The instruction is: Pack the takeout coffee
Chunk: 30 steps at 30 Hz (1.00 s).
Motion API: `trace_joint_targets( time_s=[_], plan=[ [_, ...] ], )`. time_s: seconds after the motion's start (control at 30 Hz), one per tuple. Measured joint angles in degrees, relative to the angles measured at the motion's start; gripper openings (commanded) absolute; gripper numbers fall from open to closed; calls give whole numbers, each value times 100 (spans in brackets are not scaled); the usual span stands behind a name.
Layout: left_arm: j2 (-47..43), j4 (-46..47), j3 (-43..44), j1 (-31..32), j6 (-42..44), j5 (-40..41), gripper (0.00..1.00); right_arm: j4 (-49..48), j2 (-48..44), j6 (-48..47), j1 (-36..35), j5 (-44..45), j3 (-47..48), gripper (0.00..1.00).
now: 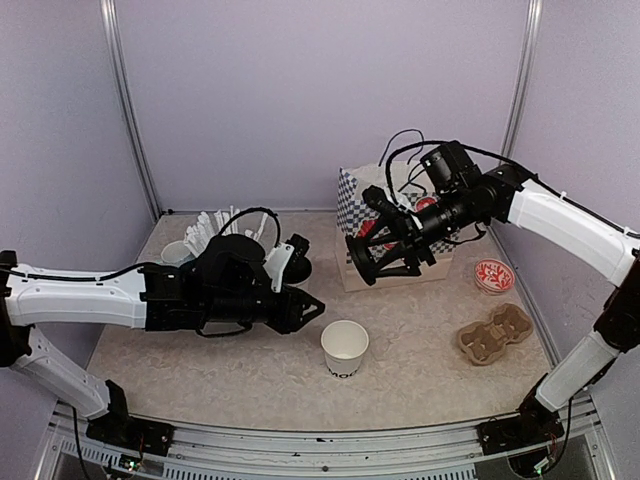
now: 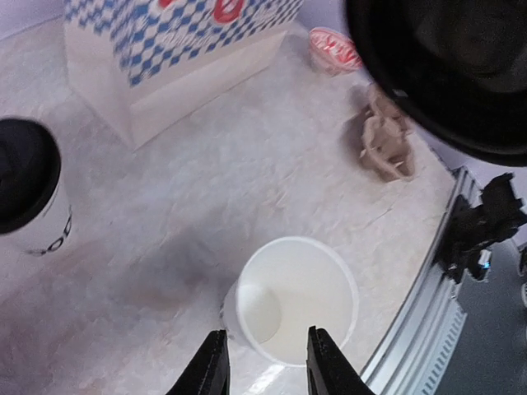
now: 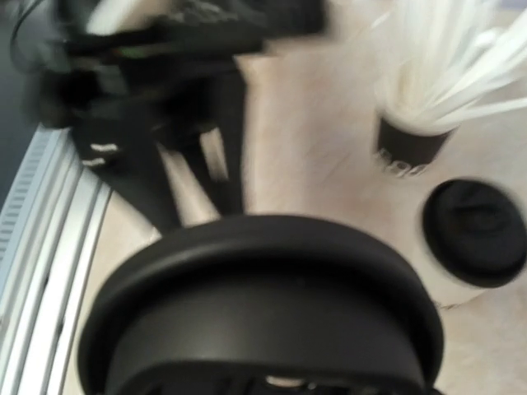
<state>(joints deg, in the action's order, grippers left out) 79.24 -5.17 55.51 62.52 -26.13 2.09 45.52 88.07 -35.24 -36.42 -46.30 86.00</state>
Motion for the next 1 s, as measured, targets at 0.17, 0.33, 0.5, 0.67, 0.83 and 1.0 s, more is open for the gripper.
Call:
trace_joint_targets(
  time_s=[0.17,0.33,0.5,0.67,0.83,1.0],
  plan=[
    [120,-398,-297,-24,-166,420,34,828,271,-708,-527,546,164,69],
    [46,-455,-313,-157,-358,726,36,1165,535,-925,-953,1032,164,69],
    [-398,-424,-516,-345,-514,940,37,1257,782,-964,-1250,1447,164,69],
    [-743,-315,-691,-374,-581,988,37,1322,1043,-909,-1443,1757,170,69],
    [-774,-254,-763,-374,-603,992,37,1379,1180,-855,-1506,2006,271,69],
    [-774,-229,-774,-374,-603,990,37,1427,1228,-815,-1523,2179,396,69]
  ],
)
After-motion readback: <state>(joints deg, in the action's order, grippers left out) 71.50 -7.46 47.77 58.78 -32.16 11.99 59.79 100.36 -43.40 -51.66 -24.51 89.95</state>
